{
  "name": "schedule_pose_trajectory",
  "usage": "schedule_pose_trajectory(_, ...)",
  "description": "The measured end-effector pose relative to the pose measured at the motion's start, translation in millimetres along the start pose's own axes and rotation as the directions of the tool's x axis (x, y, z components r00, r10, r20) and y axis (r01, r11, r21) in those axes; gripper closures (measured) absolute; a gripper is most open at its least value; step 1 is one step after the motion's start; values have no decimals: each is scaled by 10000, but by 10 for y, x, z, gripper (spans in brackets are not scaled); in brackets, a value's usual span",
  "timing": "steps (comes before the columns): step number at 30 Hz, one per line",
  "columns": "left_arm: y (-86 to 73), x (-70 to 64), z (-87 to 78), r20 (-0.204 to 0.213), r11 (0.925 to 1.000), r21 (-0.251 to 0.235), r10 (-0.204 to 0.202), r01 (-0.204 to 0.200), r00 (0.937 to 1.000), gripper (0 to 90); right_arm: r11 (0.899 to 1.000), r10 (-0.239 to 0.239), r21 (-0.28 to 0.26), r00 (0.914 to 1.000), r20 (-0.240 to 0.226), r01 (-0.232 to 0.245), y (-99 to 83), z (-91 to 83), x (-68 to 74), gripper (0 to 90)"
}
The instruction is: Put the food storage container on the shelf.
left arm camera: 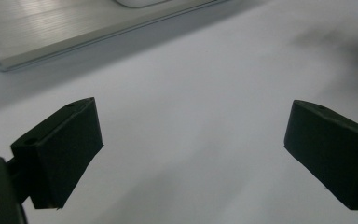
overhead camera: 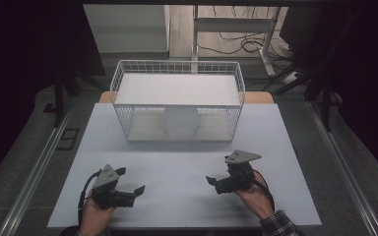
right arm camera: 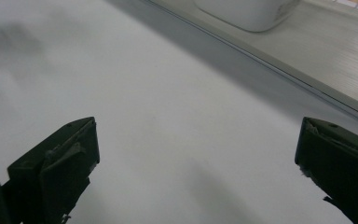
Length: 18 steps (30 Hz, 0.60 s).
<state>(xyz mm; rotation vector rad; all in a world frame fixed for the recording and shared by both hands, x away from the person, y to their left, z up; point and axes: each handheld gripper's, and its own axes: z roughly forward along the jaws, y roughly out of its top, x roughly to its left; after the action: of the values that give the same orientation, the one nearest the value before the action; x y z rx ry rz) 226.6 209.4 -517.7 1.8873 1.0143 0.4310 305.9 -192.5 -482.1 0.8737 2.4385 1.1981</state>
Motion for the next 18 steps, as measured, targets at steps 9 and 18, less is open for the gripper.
schedule_pose_trajectory(9, -79, 104, -180, -500, 9996, -170, -250, 242, 9984, 36, 9999, 141, -37, 9992, 379, -139, -120, -162, -39, 0)
schedule_pose_trajectory(18, -155, 177, -288, -743, 9984, -265, -520, 502, 9959, 36, 9991, 423, 25, 9967, 689, -426, -269, -291, -80, 0)
